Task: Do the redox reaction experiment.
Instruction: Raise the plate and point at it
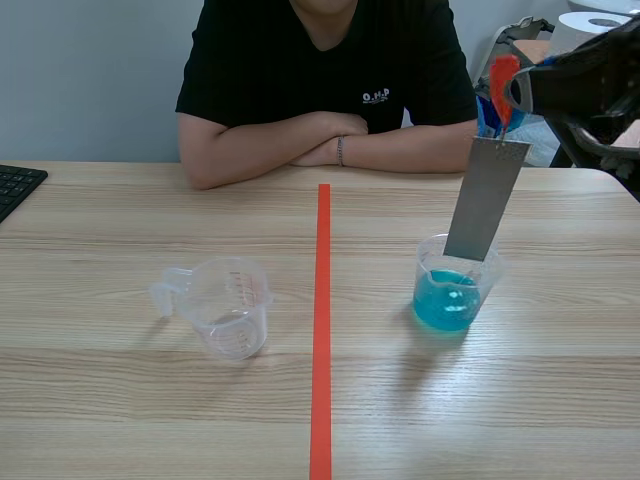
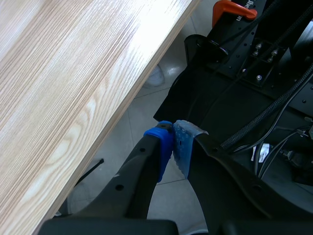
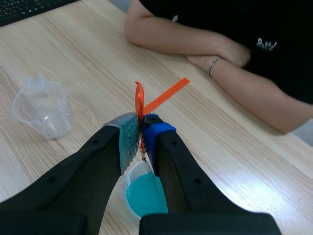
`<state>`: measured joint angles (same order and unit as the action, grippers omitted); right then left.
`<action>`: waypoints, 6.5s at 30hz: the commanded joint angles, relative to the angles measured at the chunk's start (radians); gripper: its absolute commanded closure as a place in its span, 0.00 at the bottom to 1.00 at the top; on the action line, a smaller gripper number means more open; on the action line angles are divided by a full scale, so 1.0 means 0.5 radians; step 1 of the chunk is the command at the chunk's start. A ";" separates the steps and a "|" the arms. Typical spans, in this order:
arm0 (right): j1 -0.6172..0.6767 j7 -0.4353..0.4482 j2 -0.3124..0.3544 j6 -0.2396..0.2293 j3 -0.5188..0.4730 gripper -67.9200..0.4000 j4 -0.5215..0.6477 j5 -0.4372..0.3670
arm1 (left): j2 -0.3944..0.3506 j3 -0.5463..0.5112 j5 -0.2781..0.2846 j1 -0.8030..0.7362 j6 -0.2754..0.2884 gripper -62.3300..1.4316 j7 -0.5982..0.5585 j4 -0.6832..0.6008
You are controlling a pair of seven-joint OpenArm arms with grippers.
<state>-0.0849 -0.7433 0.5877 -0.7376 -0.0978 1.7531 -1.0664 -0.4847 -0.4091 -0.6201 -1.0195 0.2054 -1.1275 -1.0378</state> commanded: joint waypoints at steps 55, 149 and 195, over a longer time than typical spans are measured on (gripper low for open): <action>-0.030 -0.230 0.009 -0.016 -0.257 0.97 0.309 -0.411 | -0.626 0.060 0.478 1.283 0.981 0.93 0.246 -0.006; -0.029 -0.230 0.009 -0.016 -0.257 0.97 0.309 -0.412 | 0.829 2.123 1.515 3.208 0.981 0.93 2.184 0.271; -0.030 -0.230 0.009 -0.016 -0.257 0.97 0.309 -0.411 | 0.666 2.113 1.520 3.208 0.981 0.93 2.064 0.269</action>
<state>-0.0849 -0.8768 0.5873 -0.7380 -0.2214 1.9030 -1.2514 -0.1184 0.6552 0.1253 0.5652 0.6945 -0.0700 -0.8814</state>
